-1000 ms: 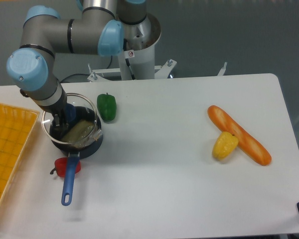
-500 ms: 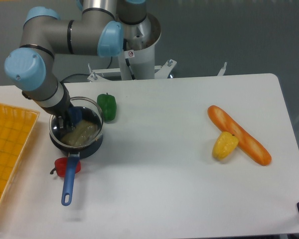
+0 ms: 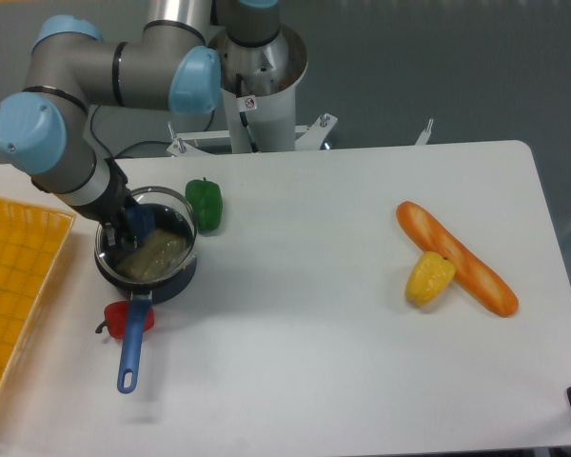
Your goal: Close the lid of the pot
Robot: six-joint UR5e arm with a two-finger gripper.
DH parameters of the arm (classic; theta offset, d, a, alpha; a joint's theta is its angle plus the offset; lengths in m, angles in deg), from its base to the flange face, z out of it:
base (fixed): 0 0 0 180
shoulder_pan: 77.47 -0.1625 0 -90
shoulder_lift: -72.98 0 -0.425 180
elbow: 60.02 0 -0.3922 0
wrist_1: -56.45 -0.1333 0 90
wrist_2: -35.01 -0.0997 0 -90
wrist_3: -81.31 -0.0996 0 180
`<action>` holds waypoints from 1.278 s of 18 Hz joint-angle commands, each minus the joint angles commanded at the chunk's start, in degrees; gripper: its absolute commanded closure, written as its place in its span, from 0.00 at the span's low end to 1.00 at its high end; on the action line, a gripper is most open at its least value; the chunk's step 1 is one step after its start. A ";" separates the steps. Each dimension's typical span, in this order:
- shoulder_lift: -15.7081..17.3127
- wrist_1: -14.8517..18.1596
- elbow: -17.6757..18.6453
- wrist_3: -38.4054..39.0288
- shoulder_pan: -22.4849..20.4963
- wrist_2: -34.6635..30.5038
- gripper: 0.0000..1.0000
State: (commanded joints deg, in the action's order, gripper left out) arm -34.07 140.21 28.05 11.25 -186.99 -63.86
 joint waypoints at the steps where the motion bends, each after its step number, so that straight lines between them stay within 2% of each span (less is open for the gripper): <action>1: -0.09 0.09 0.00 0.35 0.53 -0.27 0.37; 8: -1.14 0.09 0.26 2.29 2.55 -2.11 0.37; 20: -1.41 0.00 1.41 2.38 2.82 -2.11 0.37; 23: -1.76 -2.45 1.76 2.38 2.82 -2.29 0.37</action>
State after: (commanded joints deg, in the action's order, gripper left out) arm -35.83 137.76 29.81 13.63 -184.17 -66.15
